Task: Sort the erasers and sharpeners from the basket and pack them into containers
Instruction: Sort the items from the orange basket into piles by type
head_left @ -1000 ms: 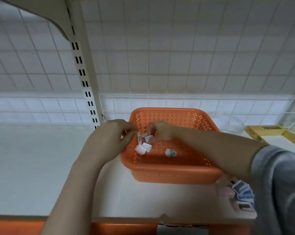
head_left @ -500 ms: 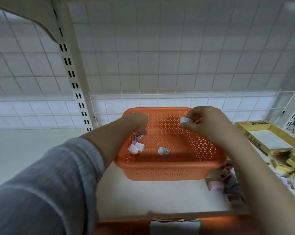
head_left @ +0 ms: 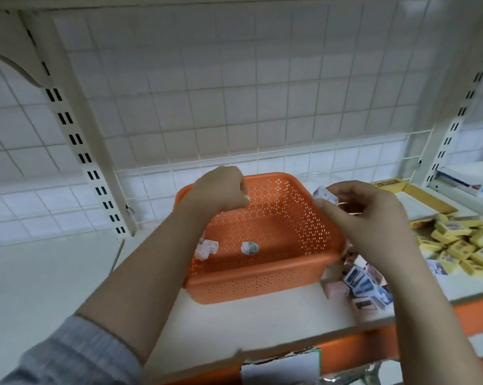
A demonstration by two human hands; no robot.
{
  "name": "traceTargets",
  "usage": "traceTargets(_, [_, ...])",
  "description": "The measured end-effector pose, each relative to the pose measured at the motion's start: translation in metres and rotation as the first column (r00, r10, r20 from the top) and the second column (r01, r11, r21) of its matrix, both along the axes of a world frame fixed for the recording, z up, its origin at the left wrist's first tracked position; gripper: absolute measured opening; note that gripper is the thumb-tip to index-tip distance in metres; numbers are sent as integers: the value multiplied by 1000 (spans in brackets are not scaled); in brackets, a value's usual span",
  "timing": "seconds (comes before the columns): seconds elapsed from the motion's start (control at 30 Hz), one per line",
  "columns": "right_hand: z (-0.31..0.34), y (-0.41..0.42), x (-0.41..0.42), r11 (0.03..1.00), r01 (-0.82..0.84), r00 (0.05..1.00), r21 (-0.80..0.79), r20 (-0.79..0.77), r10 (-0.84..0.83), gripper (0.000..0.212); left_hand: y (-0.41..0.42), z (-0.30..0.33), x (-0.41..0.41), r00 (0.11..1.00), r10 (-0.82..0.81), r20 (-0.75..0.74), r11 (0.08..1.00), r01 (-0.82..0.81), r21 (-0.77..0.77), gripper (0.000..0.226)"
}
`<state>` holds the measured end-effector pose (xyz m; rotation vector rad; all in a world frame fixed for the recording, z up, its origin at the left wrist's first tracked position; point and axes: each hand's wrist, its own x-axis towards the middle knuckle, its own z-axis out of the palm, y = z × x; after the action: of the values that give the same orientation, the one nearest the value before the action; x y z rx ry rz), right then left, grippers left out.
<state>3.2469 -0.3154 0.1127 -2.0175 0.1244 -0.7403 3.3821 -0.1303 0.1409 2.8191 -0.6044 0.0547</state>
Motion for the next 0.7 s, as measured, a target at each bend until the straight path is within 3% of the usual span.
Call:
traceTargets(0.1, [3, -18, -12, 997, 79, 996, 8, 26, -80, 11, -8, 11, -38, 997, -43, 66, 971, 57, -234, 15])
traceTargets(0.23, [6, -52, -33, 991, 135, 990, 7, 37, -135, 11, -30, 9, -72, 992, -63, 112, 908, 103, -406, 17])
traceTargets(0.47, [-11, -118, -56, 995, 83, 996, -55, 39, -81, 10, -85, -13, -122, 977, 45, 209, 875, 63, -481, 22])
traceTargets(0.7, [-54, -156, -52, 953, -127, 978, -276, -195, 74, 32, -124, -46, -181, 964, 193, 181, 828, -61, -558, 25])
